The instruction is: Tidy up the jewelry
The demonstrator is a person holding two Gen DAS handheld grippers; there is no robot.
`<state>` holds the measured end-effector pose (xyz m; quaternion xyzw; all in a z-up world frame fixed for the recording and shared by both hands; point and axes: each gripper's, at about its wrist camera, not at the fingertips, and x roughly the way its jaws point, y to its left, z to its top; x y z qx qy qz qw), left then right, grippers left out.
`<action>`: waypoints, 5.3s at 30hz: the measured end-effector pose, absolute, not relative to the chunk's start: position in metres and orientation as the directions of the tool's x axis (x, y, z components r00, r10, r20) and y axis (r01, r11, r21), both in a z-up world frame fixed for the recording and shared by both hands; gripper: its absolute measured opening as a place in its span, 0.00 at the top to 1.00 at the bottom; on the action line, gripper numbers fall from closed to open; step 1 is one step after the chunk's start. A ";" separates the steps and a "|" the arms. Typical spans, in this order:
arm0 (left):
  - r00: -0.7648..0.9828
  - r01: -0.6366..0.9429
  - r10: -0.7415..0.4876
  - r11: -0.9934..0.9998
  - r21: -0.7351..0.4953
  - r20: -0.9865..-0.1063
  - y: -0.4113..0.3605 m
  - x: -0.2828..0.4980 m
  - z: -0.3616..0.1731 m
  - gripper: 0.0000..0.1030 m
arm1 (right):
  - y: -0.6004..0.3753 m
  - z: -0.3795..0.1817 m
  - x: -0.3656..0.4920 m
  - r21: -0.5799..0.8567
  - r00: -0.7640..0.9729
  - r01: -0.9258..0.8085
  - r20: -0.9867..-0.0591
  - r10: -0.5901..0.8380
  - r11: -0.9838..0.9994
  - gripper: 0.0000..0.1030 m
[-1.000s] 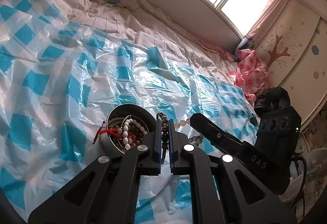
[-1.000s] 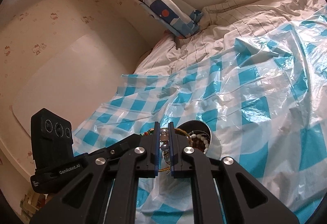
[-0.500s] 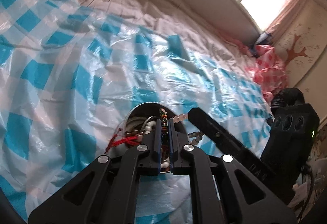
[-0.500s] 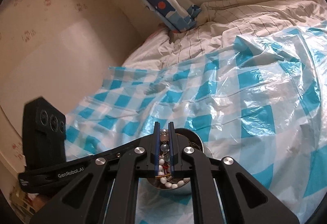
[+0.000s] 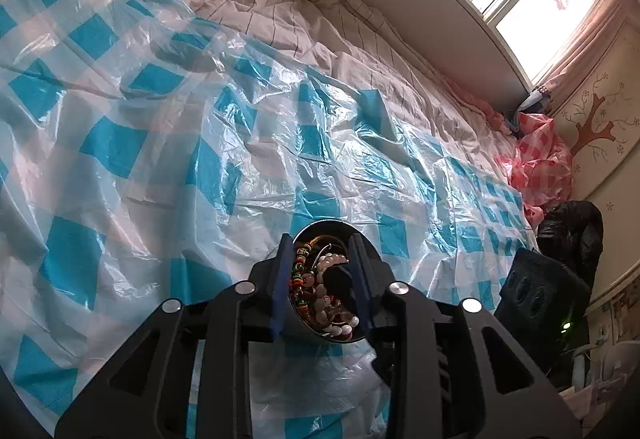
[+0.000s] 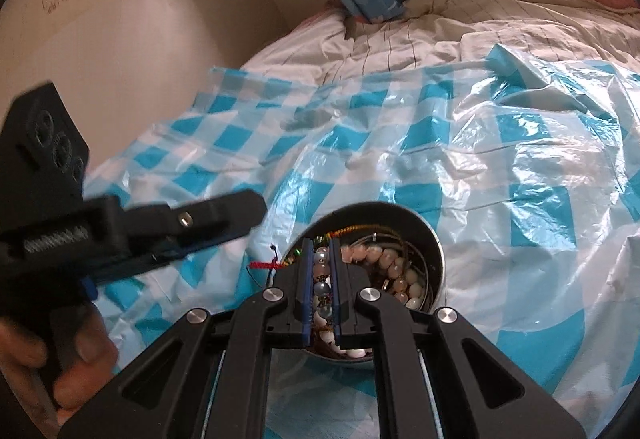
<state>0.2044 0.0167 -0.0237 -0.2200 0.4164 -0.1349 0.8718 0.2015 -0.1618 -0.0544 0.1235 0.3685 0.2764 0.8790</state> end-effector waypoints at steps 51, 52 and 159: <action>0.715 0.002 0.042 0.998 0.062 -0.698 -0.025 0.042 0.010 0.08 | -0.226 -0.019 0.073 0.140 0.671 -0.226 -0.695 0.258 0.964 0.19; 0.710 0.002 0.041 0.998 0.060 -0.703 -0.025 0.038 0.008 0.08 | -0.230 -0.020 0.068 0.141 0.672 -0.223 -0.695 0.257 0.965 0.19; 0.707 -0.052 0.095 0.995 0.082 -0.701 -0.024 0.001 0.005 0.07 | -0.238 -0.019 0.022 0.085 0.713 -0.234 -0.663 0.230 0.969 0.07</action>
